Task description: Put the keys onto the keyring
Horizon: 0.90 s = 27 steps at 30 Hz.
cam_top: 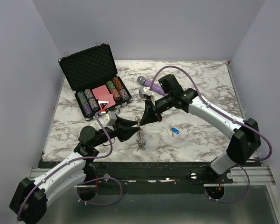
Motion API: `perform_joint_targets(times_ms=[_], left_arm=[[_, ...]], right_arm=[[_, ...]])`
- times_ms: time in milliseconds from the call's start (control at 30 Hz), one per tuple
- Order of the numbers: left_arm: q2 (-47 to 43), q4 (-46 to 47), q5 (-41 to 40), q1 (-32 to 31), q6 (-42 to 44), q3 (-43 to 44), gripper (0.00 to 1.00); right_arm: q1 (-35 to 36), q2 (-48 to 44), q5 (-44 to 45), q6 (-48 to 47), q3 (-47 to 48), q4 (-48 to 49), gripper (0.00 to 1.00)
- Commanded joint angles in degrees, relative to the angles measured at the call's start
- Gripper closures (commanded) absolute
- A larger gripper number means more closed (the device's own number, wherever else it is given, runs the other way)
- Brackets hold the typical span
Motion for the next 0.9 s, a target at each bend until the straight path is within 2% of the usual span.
perform_joint_targets(times_ms=[0,500,867], left_arm=[[-0.54,2.95,-0.99,-0.06,-1.28,-1.00,0.56],[1.48,4.89,-0.73,0.02,-2.33,-1.00,0.68],[1.39,4.53,-1.26,0.20,-2.60,-1.17,0.82]], right_arm=[[-0.68,-0.68,-3.97,0.70,-0.09,2.21,1.00],[-0.85,-0.68,-6.34,1.58,-0.09,2.83,1.00],[-1.21,-0.94,-6.69,2.28,-0.44,3.44,1.00]])
